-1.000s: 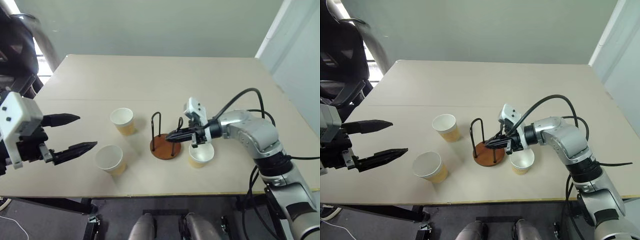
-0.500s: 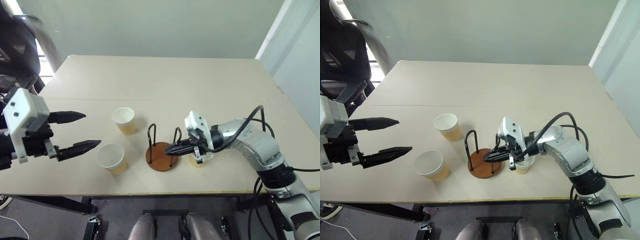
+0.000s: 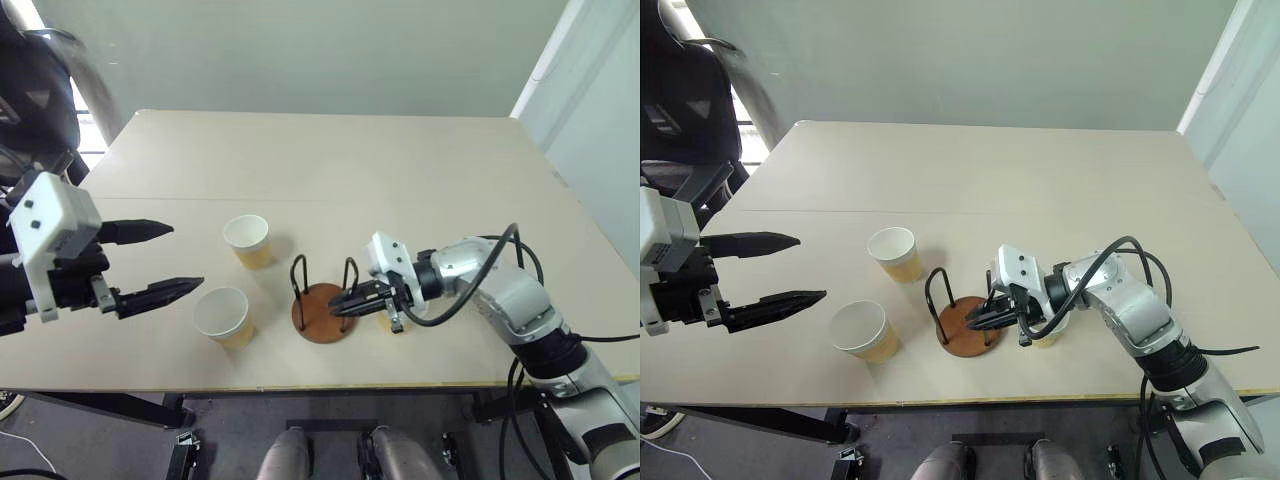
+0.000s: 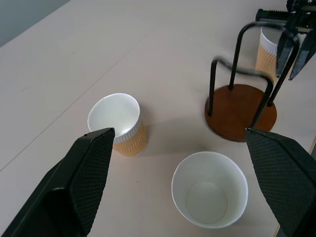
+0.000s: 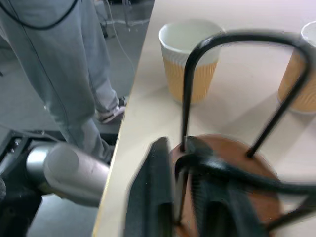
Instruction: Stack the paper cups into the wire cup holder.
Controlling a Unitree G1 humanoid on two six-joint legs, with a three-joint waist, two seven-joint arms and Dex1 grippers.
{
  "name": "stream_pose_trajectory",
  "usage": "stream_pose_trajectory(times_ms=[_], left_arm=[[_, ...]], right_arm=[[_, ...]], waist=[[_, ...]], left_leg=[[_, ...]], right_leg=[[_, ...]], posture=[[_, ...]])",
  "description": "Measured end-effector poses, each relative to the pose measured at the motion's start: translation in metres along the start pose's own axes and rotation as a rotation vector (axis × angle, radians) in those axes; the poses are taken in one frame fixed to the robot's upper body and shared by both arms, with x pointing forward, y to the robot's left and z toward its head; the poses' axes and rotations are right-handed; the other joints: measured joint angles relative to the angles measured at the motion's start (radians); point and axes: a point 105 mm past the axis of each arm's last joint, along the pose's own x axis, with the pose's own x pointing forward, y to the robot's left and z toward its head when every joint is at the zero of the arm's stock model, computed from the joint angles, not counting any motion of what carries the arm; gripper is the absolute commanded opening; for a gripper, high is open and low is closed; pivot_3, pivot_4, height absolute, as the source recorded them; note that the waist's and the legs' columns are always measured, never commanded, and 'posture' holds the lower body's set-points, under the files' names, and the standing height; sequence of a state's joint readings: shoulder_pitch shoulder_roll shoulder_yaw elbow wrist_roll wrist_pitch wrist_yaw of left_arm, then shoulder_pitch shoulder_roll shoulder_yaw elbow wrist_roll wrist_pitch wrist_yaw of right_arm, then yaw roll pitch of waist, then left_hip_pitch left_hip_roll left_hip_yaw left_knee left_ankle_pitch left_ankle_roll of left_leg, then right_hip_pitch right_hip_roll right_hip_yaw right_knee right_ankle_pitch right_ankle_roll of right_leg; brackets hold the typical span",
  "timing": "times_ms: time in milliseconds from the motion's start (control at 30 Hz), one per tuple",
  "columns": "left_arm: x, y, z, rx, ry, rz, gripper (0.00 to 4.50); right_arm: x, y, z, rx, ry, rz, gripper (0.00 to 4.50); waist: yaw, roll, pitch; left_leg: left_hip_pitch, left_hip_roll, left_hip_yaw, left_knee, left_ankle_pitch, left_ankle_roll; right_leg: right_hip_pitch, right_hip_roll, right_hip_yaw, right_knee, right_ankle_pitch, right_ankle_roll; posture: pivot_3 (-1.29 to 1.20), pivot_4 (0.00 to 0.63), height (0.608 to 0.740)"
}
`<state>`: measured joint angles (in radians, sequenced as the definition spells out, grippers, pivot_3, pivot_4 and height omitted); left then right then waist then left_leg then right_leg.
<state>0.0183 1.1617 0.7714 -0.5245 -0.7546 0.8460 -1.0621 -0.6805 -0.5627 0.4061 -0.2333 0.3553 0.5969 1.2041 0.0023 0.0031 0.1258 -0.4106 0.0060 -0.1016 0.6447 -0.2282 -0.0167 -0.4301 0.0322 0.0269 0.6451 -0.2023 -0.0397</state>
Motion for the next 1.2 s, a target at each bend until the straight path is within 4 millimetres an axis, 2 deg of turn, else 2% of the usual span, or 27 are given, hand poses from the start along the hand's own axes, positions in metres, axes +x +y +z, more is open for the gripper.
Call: stream_pose_trajectory(times_ms=[233,267,300,500,667,767,833,967,1067,1200], left_arm=[[-0.001,0.003,0.003,0.007,-0.012,0.008,4.50],[-0.001,0.003,0.003,0.007,-0.013,0.008,4.50],[-0.001,0.003,0.003,0.008,-0.013,0.008,4.50],[0.003,0.005,0.003,0.006,-0.018,-0.004,4.50],[0.009,0.007,0.005,0.022,-0.033,-0.023,4.50],[0.012,0.008,0.006,0.022,-0.048,-0.043,4.50],[0.014,0.003,0.010,0.026,-0.049,-0.107,4.50],[0.012,-0.017,0.018,0.062,-0.013,-0.277,4.50],[0.010,-0.038,0.020,0.115,0.047,-0.447,4.50],[0.016,-0.046,0.031,0.198,0.022,-0.542,4.50]], right_arm=[[-0.002,-0.004,-0.003,-0.025,0.028,-0.001,4.03],[-0.003,-0.004,-0.002,-0.031,0.031,0.003,4.37],[-0.005,-0.004,-0.001,-0.043,0.039,0.008,4.47],[-0.029,-0.003,-0.001,-0.110,0.136,0.048,4.47],[-0.065,-0.016,0.012,-0.260,0.262,-0.008,4.47],[-0.089,-0.020,0.006,-0.302,0.361,-0.041,4.47],[-0.104,-0.016,0.000,-0.304,0.420,-0.033,4.47],[-0.138,-0.003,0.001,-0.288,0.481,-0.041,4.47],[-0.139,0.017,-0.003,-0.262,0.488,0.023,4.47],[-0.132,0.023,-0.004,-0.255,0.474,0.047,4.47]], waist=[[0.000,0.000,0.000],[0.000,0.000,0.000],[0.000,0.000,0.000],[0.002,0.000,0.000],[0.002,0.000,0.000],[0.005,-0.001,0.000],[0.008,-0.001,0.000],[0.010,-0.001,-0.001],[0.010,-0.002,-0.001],[0.004,-0.002,0.000]], left_leg=[[0.000,0.000,0.000,0.000,0.000,0.000],[0.000,0.000,0.000,0.000,0.000,0.000],[0.000,0.000,0.000,0.000,0.000,0.000],[-0.002,0.000,0.000,0.000,0.000,0.000],[-0.003,0.000,0.000,0.001,0.000,-0.001],[-0.003,0.000,0.000,0.001,-0.001,0.000],[-0.005,0.000,0.000,0.001,-0.002,0.000],[-0.007,0.000,0.000,0.001,-0.004,-0.001],[-0.006,0.001,0.001,0.001,-0.006,0.000],[-0.004,0.001,0.002,0.001,-0.004,0.001]], right_leg=[[0.000,0.000,0.000,0.000,0.000,0.000],[0.000,0.000,0.000,0.000,0.000,0.000],[0.000,0.000,0.000,0.000,0.000,0.000],[-0.001,0.000,0.000,-0.001,0.000,0.000],[-0.002,0.000,0.000,0.000,0.000,-0.001],[-0.002,0.000,0.000,0.000,0.000,0.000],[-0.003,0.000,0.000,-0.001,0.001,0.001],[-0.004,0.000,0.000,-0.001,0.004,0.007],[-0.003,0.001,0.000,-0.001,0.002,0.008],[-0.002,0.001,0.001,0.000,0.002,0.007]], posture=[[0.00,0.150,0.740],[0.00,0.150,0.740],[0.00,0.150,0.740],[0.00,0.150,0.740],[0.00,0.150,0.740],[0.00,0.150,0.740],[0.00,0.150,0.740],[0.00,0.150,0.740],[0.00,0.150,0.740],[0.00,0.150,0.740]])
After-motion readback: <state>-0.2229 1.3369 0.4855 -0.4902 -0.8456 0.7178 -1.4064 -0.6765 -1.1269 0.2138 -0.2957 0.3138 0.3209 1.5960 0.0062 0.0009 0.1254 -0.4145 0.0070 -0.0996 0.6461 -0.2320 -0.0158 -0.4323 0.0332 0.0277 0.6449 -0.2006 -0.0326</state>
